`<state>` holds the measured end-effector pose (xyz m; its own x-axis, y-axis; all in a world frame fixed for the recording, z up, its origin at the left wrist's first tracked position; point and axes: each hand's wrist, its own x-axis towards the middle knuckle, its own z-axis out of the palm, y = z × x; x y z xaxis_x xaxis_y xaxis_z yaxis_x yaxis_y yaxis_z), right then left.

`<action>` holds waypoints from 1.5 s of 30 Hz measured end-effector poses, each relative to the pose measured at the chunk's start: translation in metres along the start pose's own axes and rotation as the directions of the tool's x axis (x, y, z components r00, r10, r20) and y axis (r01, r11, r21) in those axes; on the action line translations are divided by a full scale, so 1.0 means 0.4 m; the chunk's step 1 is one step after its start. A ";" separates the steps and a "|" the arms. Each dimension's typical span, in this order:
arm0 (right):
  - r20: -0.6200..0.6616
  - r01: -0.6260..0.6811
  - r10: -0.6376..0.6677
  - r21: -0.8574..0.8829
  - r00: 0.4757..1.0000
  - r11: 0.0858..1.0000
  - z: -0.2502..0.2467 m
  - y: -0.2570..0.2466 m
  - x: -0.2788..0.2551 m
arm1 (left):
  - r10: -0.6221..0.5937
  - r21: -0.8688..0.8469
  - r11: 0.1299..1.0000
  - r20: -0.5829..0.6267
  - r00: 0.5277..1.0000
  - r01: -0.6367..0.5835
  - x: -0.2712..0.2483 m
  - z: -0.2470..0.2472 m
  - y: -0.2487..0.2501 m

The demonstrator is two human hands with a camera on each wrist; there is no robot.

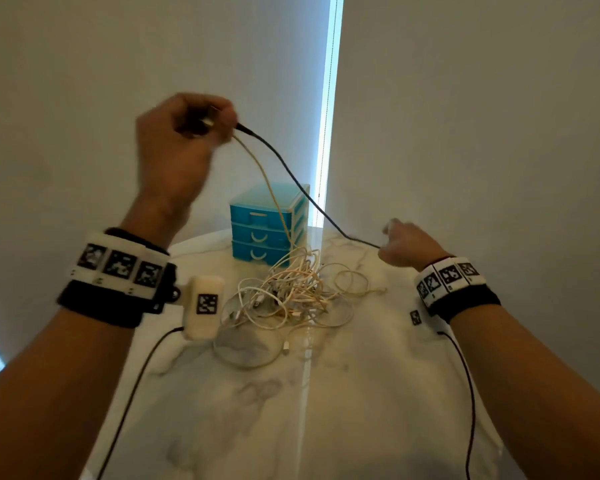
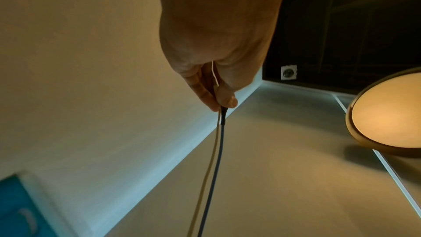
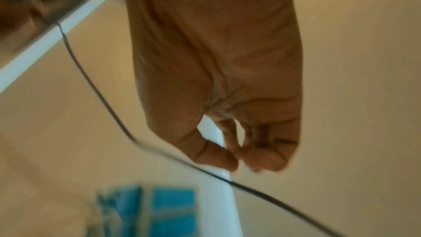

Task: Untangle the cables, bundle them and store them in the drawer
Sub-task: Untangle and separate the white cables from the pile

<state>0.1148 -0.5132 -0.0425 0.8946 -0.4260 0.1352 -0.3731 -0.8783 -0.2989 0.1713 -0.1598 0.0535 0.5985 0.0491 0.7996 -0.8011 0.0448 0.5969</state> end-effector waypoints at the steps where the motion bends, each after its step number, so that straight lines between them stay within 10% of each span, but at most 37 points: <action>1: -0.122 0.121 -0.100 0.178 0.987 0.977 -0.027 -0.043 -0.011 | -0.009 0.009 1.000 0.056 0.998 0.009 -0.020 0.031 -0.002; 4: -0.418 0.491 -0.274 0.609 0.866 0.624 -0.095 -0.170 -0.102 | -0.033 0.038 0.999 0.252 0.967 0.024 -0.078 0.109 0.007; 6: -0.349 0.533 -0.435 0.726 0.830 0.435 -0.108 -0.231 -0.152 | -0.020 0.077 0.997 0.356 0.934 -0.008 -0.100 0.142 0.019; 10: -0.143 0.439 -0.532 0.756 0.835 0.485 -0.048 -0.260 -0.177 | -0.005 0.121 0.992 0.401 0.916 -0.047 -0.098 0.143 0.025; 17: -0.280 0.359 -0.225 0.691 0.933 0.627 0.085 -0.228 -0.147 | -0.244 0.219 0.965 0.542 0.804 0.145 -0.142 0.073 -0.047; 21: -0.148 0.139 -0.018 0.870 0.989 0.472 0.152 -0.200 -0.119 | -0.437 0.428 0.879 0.552 0.710 0.209 -0.193 0.023 -0.122; 27: -0.053 0.047 0.023 0.974 0.998 0.221 0.181 -0.185 -0.091 | -0.668 0.715 0.678 0.697 0.261 -0.172 -0.243 0.000 -0.142; 28: -0.047 0.045 0.007 0.981 0.999 0.189 0.189 -0.181 -0.093 | -0.662 0.720 0.672 0.690 0.295 -0.176 -0.240 -0.005 -0.149; 31: -0.041 0.044 -0.028 0.988 0.999 0.145 0.219 -0.172 -0.098 | -0.543 0.728 0.683 0.557 0.628 -0.054 -0.195 -0.047 -0.186; 33: -0.046 0.047 -0.013 0.987 0.999 0.155 0.230 -0.166 -0.101 | -0.522 0.759 0.650 0.406 0.750 0.042 -0.169 -0.087 -0.232; 35: -0.046 0.046 -0.006 0.984 0.999 0.175 0.235 -0.165 -0.108 | -0.668 0.794 0.590 0.379 0.640 0.146 -0.171 -0.111 -0.281; 39: -0.016 0.021 -0.026 0.981 1.000 0.191 0.243 -0.175 -0.114 | -0.828 0.836 0.547 0.532 0.178 0.042 -0.238 -0.067 -0.328; 41: -0.021 0.032 -0.055 0.978 0.998 0.205 0.248 -0.182 -0.117 | -0.794 0.815 0.578 0.574 0.199 -0.040 -0.260 -0.038 -0.337; 45: -0.055 0.112 -0.210 0.957 0.976 0.267 0.242 -0.195 -0.144 | -0.718 0.814 0.557 0.572 0.397 -0.165 -0.235 -0.023 -0.353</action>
<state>0.1162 -0.3990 -0.1185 0.9380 -0.2432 0.2470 0.2360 -0.0740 -0.9689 0.2280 -0.1615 -0.1066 0.8091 -0.5831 -0.0731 -0.5502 -0.7954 0.2542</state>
